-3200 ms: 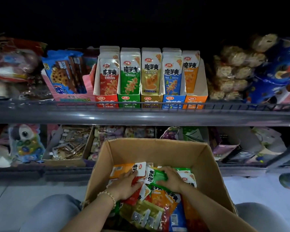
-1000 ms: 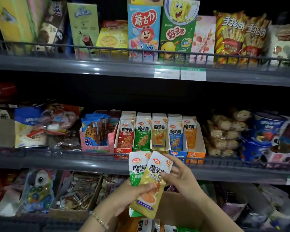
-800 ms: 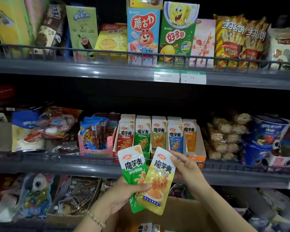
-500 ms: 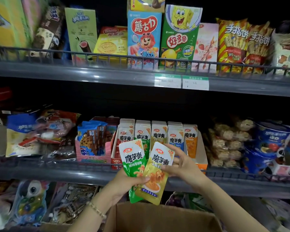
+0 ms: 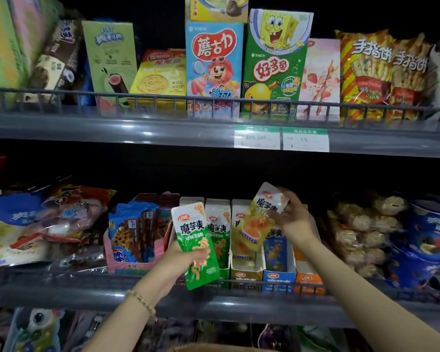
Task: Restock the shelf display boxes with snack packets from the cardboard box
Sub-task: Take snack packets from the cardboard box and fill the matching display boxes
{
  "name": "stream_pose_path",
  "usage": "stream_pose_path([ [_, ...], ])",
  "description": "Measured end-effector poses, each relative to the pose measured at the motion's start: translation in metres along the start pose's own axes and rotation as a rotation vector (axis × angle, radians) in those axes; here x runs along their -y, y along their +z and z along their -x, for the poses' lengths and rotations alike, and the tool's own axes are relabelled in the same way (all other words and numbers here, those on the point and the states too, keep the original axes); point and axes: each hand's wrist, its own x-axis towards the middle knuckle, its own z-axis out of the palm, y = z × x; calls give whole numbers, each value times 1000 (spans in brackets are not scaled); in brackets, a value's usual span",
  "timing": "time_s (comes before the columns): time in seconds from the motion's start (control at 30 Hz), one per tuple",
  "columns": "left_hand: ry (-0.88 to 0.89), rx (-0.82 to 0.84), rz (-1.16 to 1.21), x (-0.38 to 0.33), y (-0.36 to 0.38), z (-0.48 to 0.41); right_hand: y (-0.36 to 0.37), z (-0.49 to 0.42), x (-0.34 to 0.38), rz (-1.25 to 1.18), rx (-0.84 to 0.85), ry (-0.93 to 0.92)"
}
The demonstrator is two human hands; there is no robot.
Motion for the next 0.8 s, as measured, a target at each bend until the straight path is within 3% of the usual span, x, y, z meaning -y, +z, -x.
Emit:
stream_pose_path([
  [0.13, -10, 29, -114, 4, -3, -19, 22, -10, -13, 589, 128, -110],
  [0.2, -18, 26, -141, 4, -3, -20, 29, -12, -18, 768, 186, -183],
  [0.33, 2, 19, -166, 12, -1, -23, 33, -18, -36, 938, 186, -335],
  [0.43, 6, 4, -172, 15, 1, -22, 33, -20, -43, 987, 175, -325],
  [0.53, 34, -10, -172, 17, 1, -22, 31, -17, -39, 923, 114, -385],
  [0.63, 79, -27, -177, 18, 3, -23, 34, 0, -20, 669, 97, -456],
  [0.73, 133, -14, -157, 17, 9, -23, 44, 22, 1, 207, 352, -181],
  [0.8, 172, -6, -154, 18, 14, -24, 47, 27, 5, 61, 468, -45],
])
